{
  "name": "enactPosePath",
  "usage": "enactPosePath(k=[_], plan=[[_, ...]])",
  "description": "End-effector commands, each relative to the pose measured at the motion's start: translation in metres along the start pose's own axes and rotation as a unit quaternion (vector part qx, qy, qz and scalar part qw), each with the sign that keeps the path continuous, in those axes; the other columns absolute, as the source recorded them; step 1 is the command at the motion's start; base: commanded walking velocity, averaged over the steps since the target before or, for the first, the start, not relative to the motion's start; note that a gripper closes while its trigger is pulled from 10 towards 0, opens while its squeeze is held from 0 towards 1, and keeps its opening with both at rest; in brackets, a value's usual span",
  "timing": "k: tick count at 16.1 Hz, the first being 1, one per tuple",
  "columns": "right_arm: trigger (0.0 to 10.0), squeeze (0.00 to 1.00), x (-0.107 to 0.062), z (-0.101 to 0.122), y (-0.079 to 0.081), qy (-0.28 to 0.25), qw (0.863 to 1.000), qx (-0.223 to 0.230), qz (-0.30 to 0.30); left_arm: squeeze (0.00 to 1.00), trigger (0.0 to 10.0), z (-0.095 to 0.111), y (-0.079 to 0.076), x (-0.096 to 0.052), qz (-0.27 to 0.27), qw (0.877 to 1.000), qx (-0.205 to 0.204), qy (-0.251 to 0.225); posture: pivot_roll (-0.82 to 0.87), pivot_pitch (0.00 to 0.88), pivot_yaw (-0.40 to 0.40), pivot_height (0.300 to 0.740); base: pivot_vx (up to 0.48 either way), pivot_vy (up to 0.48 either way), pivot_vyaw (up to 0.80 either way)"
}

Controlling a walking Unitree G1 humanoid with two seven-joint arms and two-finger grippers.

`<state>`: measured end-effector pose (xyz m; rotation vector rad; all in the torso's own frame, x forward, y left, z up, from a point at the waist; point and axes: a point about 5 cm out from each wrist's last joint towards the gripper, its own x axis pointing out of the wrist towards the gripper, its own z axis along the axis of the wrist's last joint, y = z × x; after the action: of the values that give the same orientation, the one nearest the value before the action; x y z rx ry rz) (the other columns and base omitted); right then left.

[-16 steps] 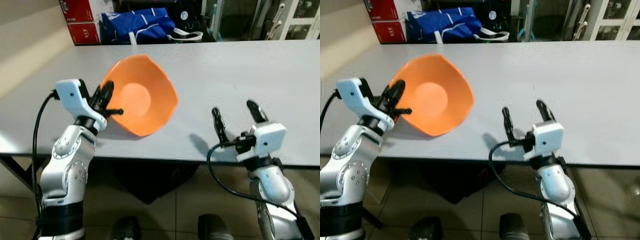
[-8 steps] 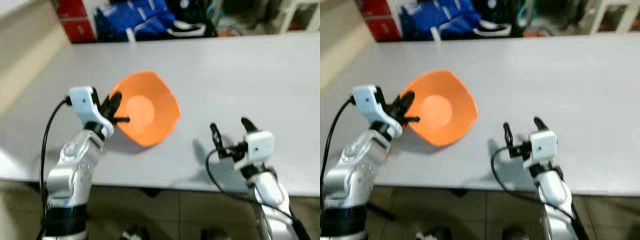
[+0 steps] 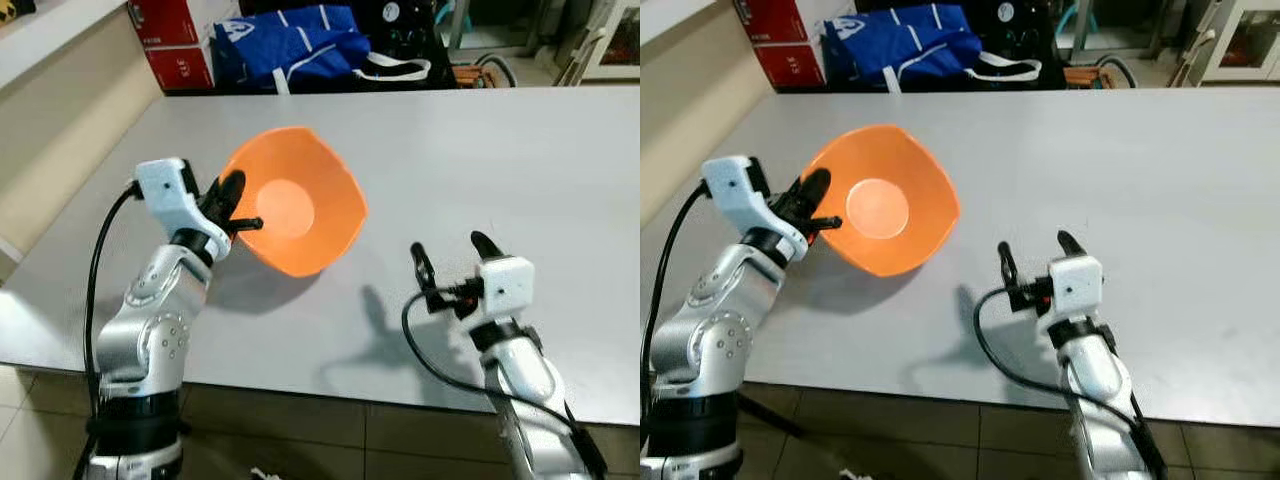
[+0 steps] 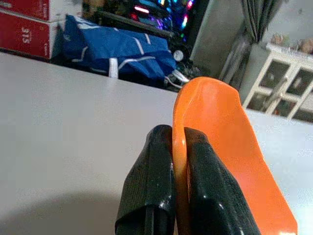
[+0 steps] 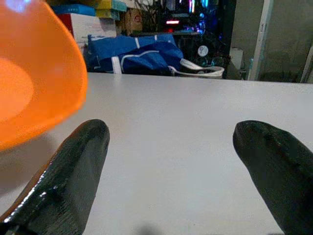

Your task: Setting the table

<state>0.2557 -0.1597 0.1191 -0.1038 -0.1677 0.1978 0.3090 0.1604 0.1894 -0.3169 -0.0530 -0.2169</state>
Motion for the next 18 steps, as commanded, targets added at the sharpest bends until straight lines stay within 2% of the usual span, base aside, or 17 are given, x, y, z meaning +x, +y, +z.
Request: enactPosePath(k=[1,2,4,6,10,14,16,18], plan=[[10.0,0.0,0.001,0.001,0.001,-0.003,1.0,-0.003,-0.003,0.0,10.0,0.004,0.002,0.0,-0.001,1.0,0.013,-0.005,-0.2,0.0,0.117,0.74,0.0,0.0,0.0],[10.0,0.0,0.003,0.001,-0.003,0.0,1.0,-0.007,-0.005,0.0,10.0,-0.008,0.01,-0.006,0.001,0.999,0.028,0.026,-0.2,0.0,0.126,0.74,0.0,0.0,0.0],[10.0,0.0,0.0,-0.001,-0.002,0.002,1.0,-0.007,-0.006,0.0,10.0,-0.014,0.012,-0.01,0.001,0.999,0.03,0.038,-0.21,0.0,0.131,0.74,0.0,0.0,0.0],[10.0,0.0,0.0,-0.002,0.001,-0.001,1.0,-0.007,-0.01,0.0,10.0,-0.013,0.015,-0.007,0.004,0.999,0.022,0.037,-0.22,0.0,0.141,0.74,0.0,0.0,0.0],[10.0,0.0,0.0,0.0,0.0,-0.002,1.0,-0.003,-0.018,0.0,10.0,-0.009,0.007,0.001,-0.015,0.999,0.017,0.027,-0.25,0.0,0.15,0.74,0.0,0.0,-0.6],[10.0,0.0,-0.006,-0.002,-0.003,0.009,1.0,-0.019,-0.017,0.0,10.0,-0.016,0.007,0.0,-0.006,0.999,0.011,0.032,-0.25,0.0,0.125,0.74,0.0,0.0,-0.68],[10.0,0.0,-0.004,0.002,-0.002,0.002,1.0,-0.021,-0.006,0.0,10.0,-0.018,0.01,0.001,0.003,0.999,0.007,0.033,-0.24,0.0,0.113,0.74,0.0,0.0,0.0],[10.0,0.0,-0.004,0.002,0.001,0.002,1.0,-0.017,0.007,0.0,10.0,-0.017,0.008,0.009,-0.007,0.999,-0.021,0.031,-0.22,0.0,0.097,0.74,0.0,0.0,0.0]])
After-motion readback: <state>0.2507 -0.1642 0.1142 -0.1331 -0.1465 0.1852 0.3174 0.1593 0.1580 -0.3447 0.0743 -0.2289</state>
